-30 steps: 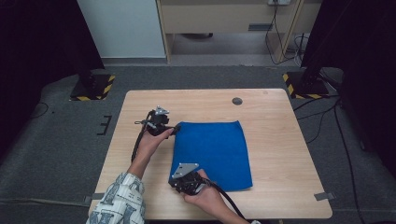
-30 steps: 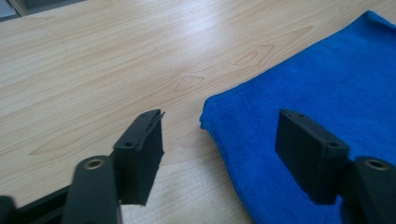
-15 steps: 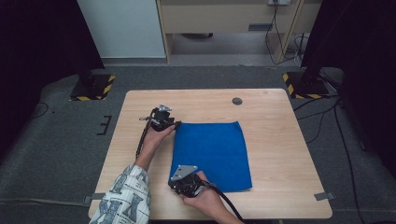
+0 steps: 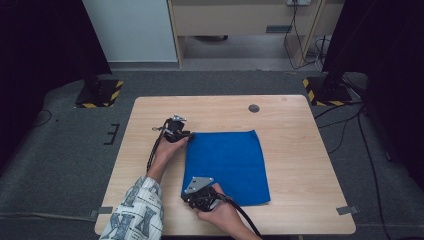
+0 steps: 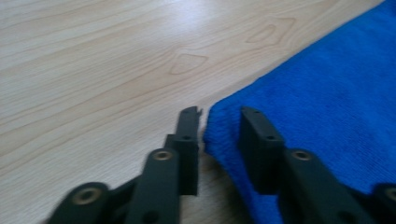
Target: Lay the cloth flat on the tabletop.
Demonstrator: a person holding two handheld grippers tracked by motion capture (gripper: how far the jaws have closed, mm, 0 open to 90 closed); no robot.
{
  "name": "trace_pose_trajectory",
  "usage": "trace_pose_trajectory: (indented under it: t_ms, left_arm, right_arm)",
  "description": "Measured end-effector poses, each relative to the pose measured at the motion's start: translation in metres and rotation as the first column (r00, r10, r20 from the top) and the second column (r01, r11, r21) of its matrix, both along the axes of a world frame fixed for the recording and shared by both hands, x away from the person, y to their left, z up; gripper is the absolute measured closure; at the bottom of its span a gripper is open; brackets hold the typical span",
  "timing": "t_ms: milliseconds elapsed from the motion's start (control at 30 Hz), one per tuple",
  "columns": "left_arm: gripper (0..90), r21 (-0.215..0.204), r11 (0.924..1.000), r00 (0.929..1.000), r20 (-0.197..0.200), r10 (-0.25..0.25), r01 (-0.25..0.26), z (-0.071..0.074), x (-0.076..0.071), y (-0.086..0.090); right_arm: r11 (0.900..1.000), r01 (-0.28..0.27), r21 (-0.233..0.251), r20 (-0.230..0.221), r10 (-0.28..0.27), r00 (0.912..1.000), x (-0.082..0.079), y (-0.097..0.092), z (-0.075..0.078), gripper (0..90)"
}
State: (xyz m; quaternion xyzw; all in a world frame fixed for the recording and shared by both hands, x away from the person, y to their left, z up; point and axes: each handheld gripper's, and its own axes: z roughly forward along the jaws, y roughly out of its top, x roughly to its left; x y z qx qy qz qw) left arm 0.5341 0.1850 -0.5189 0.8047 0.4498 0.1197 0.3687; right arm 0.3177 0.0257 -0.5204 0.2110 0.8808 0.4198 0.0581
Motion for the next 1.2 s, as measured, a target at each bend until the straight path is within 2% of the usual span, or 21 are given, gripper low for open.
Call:
trace_pose_trajectory:
  t_ms: [100,200,400,533,633,833,1200]
  left_arm:
    - [83.8,-0.032,0.9995,0.9996,0.028,-0.001,0.002,0.005,-0.001,-0.001]
    - [86.1,-0.058,0.9983,0.9983,0.058,0.012,-0.009,0.013,-0.003,-0.001]
    - [87.0,-0.076,0.997,0.9961,0.085,0.022,-0.016,0.022,-0.006,0.0]
    - [87.2,-0.074,0.997,0.9945,0.101,0.03,-0.022,0.028,-0.008,0.0]
    - [87.3,-0.051,0.9986,0.9935,0.113,0.016,-0.01,0.035,-0.009,-0.003]
    - [87.3,-0.05,0.9988,0.9912,0.132,0.004,0.003,0.049,-0.009,-0.008]
    - [87.4,-0.054,0.9985,0.992,0.125,0.017,-0.011,0.05,-0.008,-0.001]
  right_arm:
    - [1.0,0.002,0.0,0.002,-0.002,1.0,0.0,-0.002,0.0,87.0]
    - [1.0,0.009,0.004,0.006,-0.009,0.9999,0.0,-0.003,0.002,87.0]
    - [0.9996,0.021,0.016,0.017,-0.021,0.9996,0.0,-0.004,0.008,87.1]
    - [0.9994,0.025,0.023,0.025,-0.025,0.9994,0.0,-0.004,0.012,87.2]
    - [0.9993,0.029,0.023,0.032,-0.03,0.999,0.0,-0.006,0.016,87.2]
    - [0.999,0.031,0.032,0.04,-0.032,0.9987,0.0,-0.006,0.021,87.3]
    - [0.9986,0.028,0.044,0.051,-0.03,0.9982,-0.002,-0.004,0.028,87.4]
